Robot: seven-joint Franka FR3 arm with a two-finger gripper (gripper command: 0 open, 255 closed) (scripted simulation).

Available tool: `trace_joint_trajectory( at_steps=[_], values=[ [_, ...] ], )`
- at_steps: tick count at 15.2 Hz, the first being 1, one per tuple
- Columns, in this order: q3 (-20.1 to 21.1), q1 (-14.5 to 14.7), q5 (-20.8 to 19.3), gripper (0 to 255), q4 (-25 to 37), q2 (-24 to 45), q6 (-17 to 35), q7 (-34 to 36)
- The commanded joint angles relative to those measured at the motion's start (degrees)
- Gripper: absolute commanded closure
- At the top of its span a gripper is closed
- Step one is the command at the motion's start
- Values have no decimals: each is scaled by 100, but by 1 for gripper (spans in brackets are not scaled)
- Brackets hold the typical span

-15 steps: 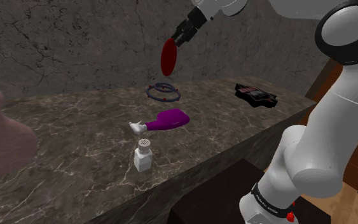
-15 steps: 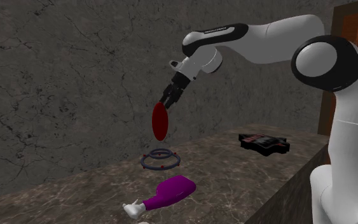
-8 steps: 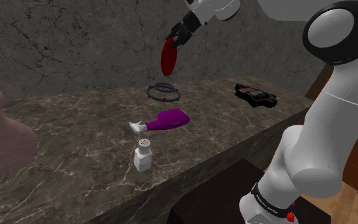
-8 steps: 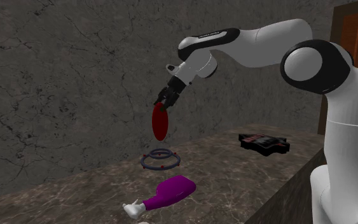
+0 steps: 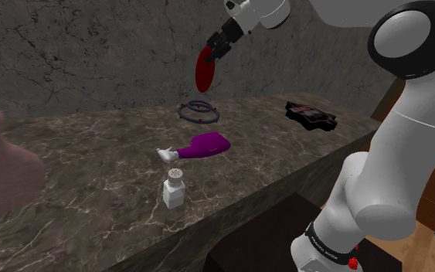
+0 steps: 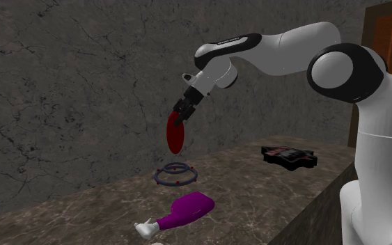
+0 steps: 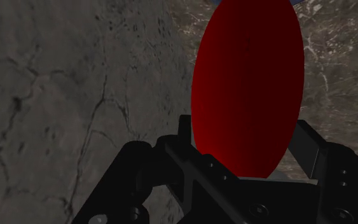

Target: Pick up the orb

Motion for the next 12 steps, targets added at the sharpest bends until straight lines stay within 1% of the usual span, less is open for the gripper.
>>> trace_joint_trajectory(
  at_steps=[1, 6, 12],
  values=[
    [2, 2, 0, 255, -4, 4, 1, -1],
    [3, 3, -1, 255, -8, 2, 4, -2],
    [-29, -35, -55, 255, 493, 67, -389, 234]
  ],
)
